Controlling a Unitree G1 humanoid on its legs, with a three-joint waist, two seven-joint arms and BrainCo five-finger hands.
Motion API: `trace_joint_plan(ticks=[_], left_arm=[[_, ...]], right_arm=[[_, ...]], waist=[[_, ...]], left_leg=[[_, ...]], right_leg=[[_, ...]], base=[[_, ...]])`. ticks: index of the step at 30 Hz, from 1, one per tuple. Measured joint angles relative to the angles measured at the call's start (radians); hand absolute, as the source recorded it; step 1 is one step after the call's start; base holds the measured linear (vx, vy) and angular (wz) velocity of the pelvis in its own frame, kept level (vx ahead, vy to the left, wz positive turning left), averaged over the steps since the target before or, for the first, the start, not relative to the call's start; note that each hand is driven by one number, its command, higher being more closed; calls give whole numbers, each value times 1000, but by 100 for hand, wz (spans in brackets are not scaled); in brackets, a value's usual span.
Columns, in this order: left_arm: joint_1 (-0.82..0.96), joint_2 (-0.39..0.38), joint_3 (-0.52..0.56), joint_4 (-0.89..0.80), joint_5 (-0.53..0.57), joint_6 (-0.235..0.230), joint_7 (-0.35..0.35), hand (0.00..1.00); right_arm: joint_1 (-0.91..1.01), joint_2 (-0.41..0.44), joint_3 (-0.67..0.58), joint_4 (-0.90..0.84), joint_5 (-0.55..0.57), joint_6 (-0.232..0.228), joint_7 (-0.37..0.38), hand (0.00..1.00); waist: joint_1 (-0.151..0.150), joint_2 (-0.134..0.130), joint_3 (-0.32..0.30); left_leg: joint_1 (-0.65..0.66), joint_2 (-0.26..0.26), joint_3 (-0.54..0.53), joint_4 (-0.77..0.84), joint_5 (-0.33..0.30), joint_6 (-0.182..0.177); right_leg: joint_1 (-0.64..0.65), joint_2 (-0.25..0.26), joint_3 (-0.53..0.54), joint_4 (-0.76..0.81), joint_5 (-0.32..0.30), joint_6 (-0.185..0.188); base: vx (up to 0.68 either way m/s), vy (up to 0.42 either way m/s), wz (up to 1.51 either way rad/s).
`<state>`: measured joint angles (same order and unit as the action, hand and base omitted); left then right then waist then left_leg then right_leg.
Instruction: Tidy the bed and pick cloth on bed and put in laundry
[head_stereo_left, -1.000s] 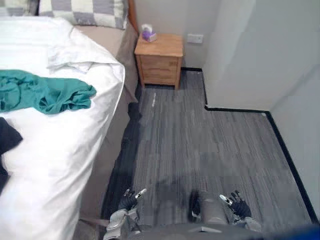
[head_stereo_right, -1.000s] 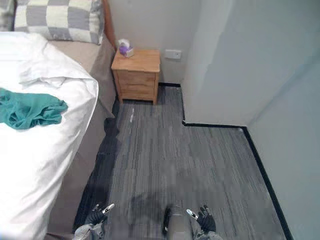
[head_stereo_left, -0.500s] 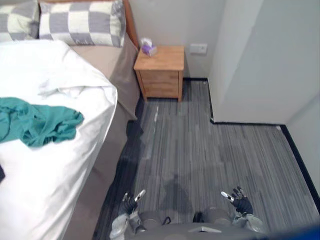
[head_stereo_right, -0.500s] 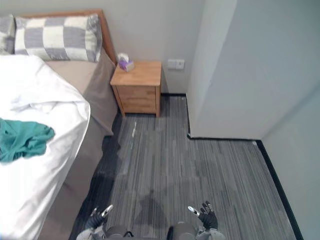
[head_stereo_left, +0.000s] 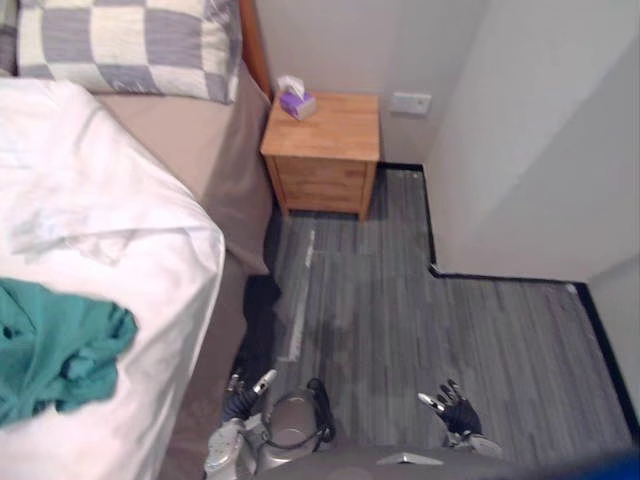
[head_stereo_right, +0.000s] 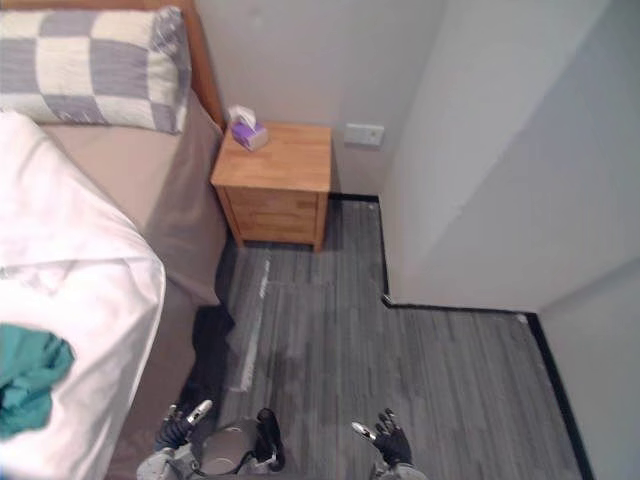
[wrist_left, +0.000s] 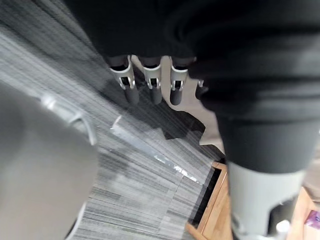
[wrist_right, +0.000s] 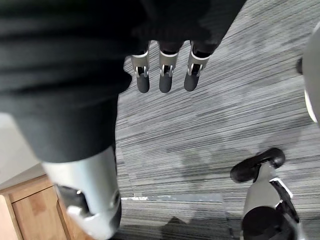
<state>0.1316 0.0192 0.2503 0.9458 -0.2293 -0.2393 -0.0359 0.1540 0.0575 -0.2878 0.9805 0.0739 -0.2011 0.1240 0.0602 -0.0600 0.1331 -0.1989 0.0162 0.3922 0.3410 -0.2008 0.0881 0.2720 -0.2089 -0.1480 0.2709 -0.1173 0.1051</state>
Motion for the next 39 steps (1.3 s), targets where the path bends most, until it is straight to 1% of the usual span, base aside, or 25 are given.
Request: trace_joint_plan(ticks=[2,3,4,5,6,8,12,13,14,15,16,18,21,23,25,27,29,30,31,32,33,34,36,37,39], left_arm=[[-6,11,-16,24,4,9,19,0],[-6,16,-16,24,4,11,22,0],[-6,26,-16,38,5,13,24,0],[-4,27,-17,53,8,14,29,0],[-5,27,-19,59,8,14,33,0],[-11,29,-53,64,2,24,38,0],[-31,22,-67,67,-5,40,35,0],[-31,22,-67,67,-18,40,36,0],[-31,22,-67,67,-17,40,36,0],[-32,18,-59,68,-17,41,37,0],[-25,-23,-49,64,-14,38,35,0],[-21,-42,-42,58,-14,37,36,0],[-14,-53,-5,53,-15,24,35,0],[0,-46,2,48,-16,15,40,0],[2,-42,33,28,-32,18,38,0],[8,-43,38,13,-62,10,21,0],[10,-45,13,5,-65,-26,-8,0],[10,-45,1,5,-65,-30,-8,0],[16,-40,-37,4,-65,-38,-10,0],[19,-22,-58,12,-64,-39,-12,0],[23,-13,-63,12,-64,-40,-13,0],[32,-1,-61,10,-66,-50,-17,0],[37,11,-70,15,-65,-58,-25,0],[42,19,-71,30,-66,-57,-25,0],[43,36,-71,55,-66,-53,-25,0]], right_arm=[[-8,-10,-27,22,-7,10,-2,0],[-12,-11,-29,25,-7,10,-2,0],[-26,-26,-26,39,0,10,-1,0],[-27,-44,-19,40,0,10,-1,0],[-27,-48,-18,40,0,10,0,0],[-38,-59,-19,37,22,-9,0,0],[-38,-62,-11,13,46,-38,-10,0],[-32,-62,6,1,51,-45,-12,0],[-27,-61,14,-4,52,-46,-12,0],[-25,-56,25,-13,61,-47,-10,0],[-41,-79,26,-21,59,-47,-11,0],[-41,-94,50,-47,57,-51,-9,0],[-54,-109,166,-57,45,-46,-7,0],[-68,-96,188,-52,36,-35,0,0],[-76,-95,183,-57,20,-13,4,0],[-66,-99,174,-52,20,-2,7,0],[-51,-98,149,-26,20,-3,23,0],[-52,-100,144,-21,20,-3,26,0],[-64,-113,123,5,19,-2,31,0],[-80,-105,106,39,19,-2,30,0],[-81,-104,103,43,19,-1,30,0],[-80,-93,94,57,19,-2,29,0],[-78,-83,61,69,16,-2,26,0],[-79,-83,44,66,14,-2,20,0],[-77,-78,34,66,7,-3,11,0]], waist=[[-2,-12,-2],[-3,-17,0],[-14,-19,7],[-18,-8,10],[-20,-6,11],[-35,7,19],[-46,27,27],[-48,27,27],[-47,26,28],[-47,31,33],[-28,86,43],[-25,106,54],[-15,90,48],[-11,80,38],[-43,86,45],[-37,88,54],[-18,86,55],[-20,91,53],[-22,104,47],[-40,86,37],[-44,74,41],[-45,44,40],[-50,53,41],[-55,73,45],[-54,58,39]], left_leg=[[86,-56,-45,-49,-40,3],[105,-65,-55,-55,-48,4],[170,-76,-83,-76,-61,3],[232,-74,-105,-102,-64,5],[257,-70,-116,-112,-65,6],[329,-26,-196,-153,-67,-3],[359,51,-346,-175,-99,-67],[357,67,-401,-166,-118,-100],[356,70,-415,-159,-128,-115],[359,91,-447,-134,-157,-146],[355,127,-452,-109,-149,-153],[372,140,-455,-103,-120,-171],[394,172,-479,-61,-85,-195],[354,179,-489,-11,-75,-192],[174,221,-481,265,-22,-207],[81,266,-356,428,-43,-215],[42,240,-106,358,-76,-204],[39,227,-76,311,-61,-196],[53,203,42,182,-19,-107],[100,139,37,42,2,-76],[117,118,36,-9,17,-74],[151,61,0,-129,81,-64],[193,56,-55,-233,134,-61],[218,77,-82,-266,145,-74],[259,79,-97,-301,156,-91]], right_leg=[[-153,-60,17,426,92,86],[-190,-65,26,524,88,85],[-275,-75,19,737,44,44],[-340,-73,-5,824,-5,1],[-362,-71,-16,838,-25,-7],[-488,-36,-73,747,-103,-36],[-583,1,-102,356,-108,-24],[-581,13,-47,153,-52,-24],[-574,19,-13,80,-28,-22],[-536,45,30,17,125,-28],[-519,71,-8,55,78,-61],[-520,64,-18,186,-7,-109],[-519,60,-35,365,-155,-120],[-500,57,-56,341,-203,-128],[-416,63,-164,250,-213,-122],[-277,61,-273,152,-191,-153],[-142,46,-384,63,-177,-143],[-131,46,-401,57,-174,-136],[-109,50,-444,51,-169,-118],[-97,30,-475,46,-151,-85],[-92,25,-482,43,-148,-79],[-85,6,-507,47,-132,-60],[-113,-5,-510,143,-111,-55],[-114,31,-484,76,-185,-16],[-99,69,-467,-151,-118,-31]], base=[[364,105,47],[344,63,60],[430,30,55],[362,18,56],[415,-31,66],[328,-108,96],[359,-278,126],[330,-339,101],[525,-527,133],[447,-443,96],[440,-417,85],[388,-347,74],[361,-324,65],[231,-233,52],[259,-227,134],[203,-126,135],[251,-80,121],[280,-5,125],[257,24,150],[257,24,151],[265,8,155],[260,-21,127],[238,-51,107],[179,-128,52],[187,-197,41]])
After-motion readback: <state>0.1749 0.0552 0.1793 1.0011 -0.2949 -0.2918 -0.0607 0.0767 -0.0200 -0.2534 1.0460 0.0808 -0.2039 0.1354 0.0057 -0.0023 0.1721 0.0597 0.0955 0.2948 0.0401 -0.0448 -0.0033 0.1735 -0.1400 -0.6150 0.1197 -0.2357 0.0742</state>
